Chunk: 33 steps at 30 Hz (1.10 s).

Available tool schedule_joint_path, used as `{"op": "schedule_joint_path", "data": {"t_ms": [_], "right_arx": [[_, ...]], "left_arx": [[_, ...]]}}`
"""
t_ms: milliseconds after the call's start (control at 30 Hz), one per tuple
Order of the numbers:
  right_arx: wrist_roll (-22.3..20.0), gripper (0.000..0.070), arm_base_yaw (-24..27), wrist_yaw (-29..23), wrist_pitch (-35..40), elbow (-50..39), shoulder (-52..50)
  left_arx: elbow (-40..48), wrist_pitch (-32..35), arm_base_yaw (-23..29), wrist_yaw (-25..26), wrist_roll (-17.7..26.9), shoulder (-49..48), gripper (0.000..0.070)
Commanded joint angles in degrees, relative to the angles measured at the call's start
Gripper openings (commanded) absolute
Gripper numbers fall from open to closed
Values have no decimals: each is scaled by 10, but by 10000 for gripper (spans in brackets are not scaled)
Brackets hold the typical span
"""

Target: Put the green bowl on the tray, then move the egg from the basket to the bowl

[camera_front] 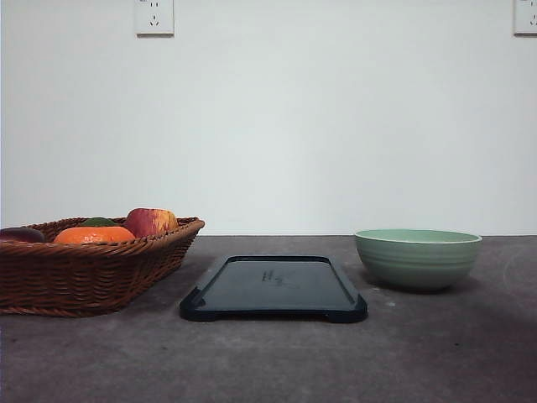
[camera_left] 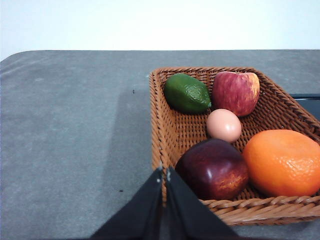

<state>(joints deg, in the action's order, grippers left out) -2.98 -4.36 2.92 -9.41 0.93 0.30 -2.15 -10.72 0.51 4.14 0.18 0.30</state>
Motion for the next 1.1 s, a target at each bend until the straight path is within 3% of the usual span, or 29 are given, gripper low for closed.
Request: {"op": "schedule_joint_path", "data": {"t_ms": [0,133,300,433,600,700,867,1067], "right_arx": [[-5,16,1,0,4,-2,-1],[-2,16,1,0,4,-2,-1],[46,16,0,-6,4,-2,-1],[147,13,0,-30,4,-2,-1],[280,9,0,-34,5,-2,-1],[330,9,0,-25,18,-2,-1],[340,7,0,19,84,0,-1],[321,7,0,48,98,28,0]], "left_arx": [[6,0,1,0,-13,-1,0],[6,0,1,-1,-76,-1,0],[6,0,1,-1,-146,-1,0],[6,0,1,0,-279,-1,0],[6,1,1,0,-402,-1,0],[6,10,1,0,-454,-1,0],[4,81,1,3,-449,-1,0],[-16,166,1,4,-321,-1,0]]}}
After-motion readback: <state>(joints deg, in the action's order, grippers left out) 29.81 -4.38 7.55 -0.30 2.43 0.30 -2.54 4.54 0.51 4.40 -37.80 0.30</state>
